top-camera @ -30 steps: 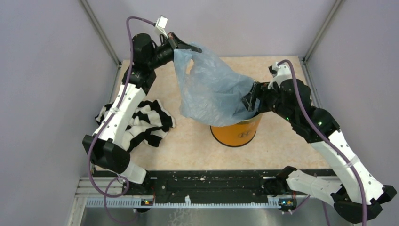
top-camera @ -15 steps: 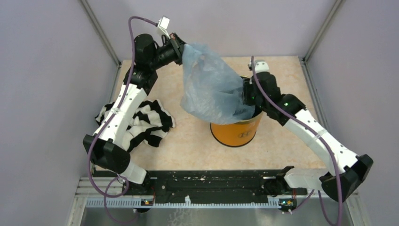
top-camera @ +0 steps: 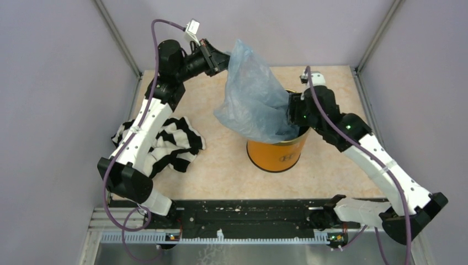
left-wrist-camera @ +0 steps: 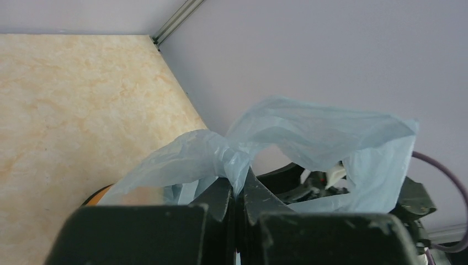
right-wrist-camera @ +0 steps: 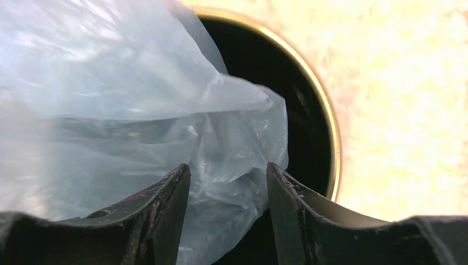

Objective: Put the trash bags into the trash bin

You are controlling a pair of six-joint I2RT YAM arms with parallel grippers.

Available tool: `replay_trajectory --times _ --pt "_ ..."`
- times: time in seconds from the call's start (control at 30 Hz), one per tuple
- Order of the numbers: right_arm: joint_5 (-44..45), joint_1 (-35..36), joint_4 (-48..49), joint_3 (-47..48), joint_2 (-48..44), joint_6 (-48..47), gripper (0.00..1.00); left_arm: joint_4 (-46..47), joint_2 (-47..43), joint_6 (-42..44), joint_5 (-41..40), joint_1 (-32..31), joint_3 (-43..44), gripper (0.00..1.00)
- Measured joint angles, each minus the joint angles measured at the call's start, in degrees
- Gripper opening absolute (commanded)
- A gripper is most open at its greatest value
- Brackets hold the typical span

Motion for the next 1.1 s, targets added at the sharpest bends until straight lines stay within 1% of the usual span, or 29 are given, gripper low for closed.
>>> replay_trajectory --times 0.13,0.23,0.33,0.43,0.5,0.6,0.73,0.83,0.9,1.0,1.03,1.1 --pt "-1.5 0.0 -0.4 3.7 -4.1 -0.1 0.67 0.0 0.0 0.0 -0.2 -0.1 0.0 0.00" --pt "-5.1 0.0 0.2 4.0 -7.9 -1.5 0.74 0.0 0.0 0.0 -0.2 -0.4 0.0 0.00" --pt "-11.5 0.0 2.3 3.9 -10.5 -3.9 0.82 0.0 0.2 0.2 -0.2 -0.7 0.0 0.00" --pt "-18.1 0.0 5.1 3.9 -11.2 -6.0 0.88 0.0 0.4 0.3 -0.2 -0.9 0.0 0.00" --pt "-22.9 0.0 6.8 4.0 -10.6 -7.5 0.90 -0.2 0.6 0.4 -0.4 -1.0 0.0 0.00" --pt "-28.0 0.3 7.9 5.2 -8.1 -9.2 0.91 -0.4 0.9 0.5 -0.6 -1.3 0.0 0.00" --pt "-30.9 2.8 9.1 8.0 -2.6 -11.8 0.91 -0.9 1.0 0.7 -1.0 -1.6 0.0 0.00" --pt "-30.8 6.4 9.4 9.9 0.8 -13.8 0.82 -1.0 1.0 0.8 -1.2 -1.7 0.1 0.00" --pt "-30.3 7.6 9.3 10.8 2.3 -14.7 0.71 -1.0 1.0 0.9 -1.2 -1.9 0.2 0.00" --pt "-29.1 7.9 9.4 11.1 3.2 -15.6 0.39 -1.2 1.1 1.0 -1.2 -1.9 0.6 0.00" --pt "-28.4 7.9 9.2 11.1 3.2 -15.6 0.28 -1.3 1.2 1.1 -1.2 -2.0 0.9 0.00" --pt "-26.8 7.9 9.1 11.1 2.8 -15.6 0.08 -1.3 1.5 1.2 -1.2 -2.0 1.4 0.00"
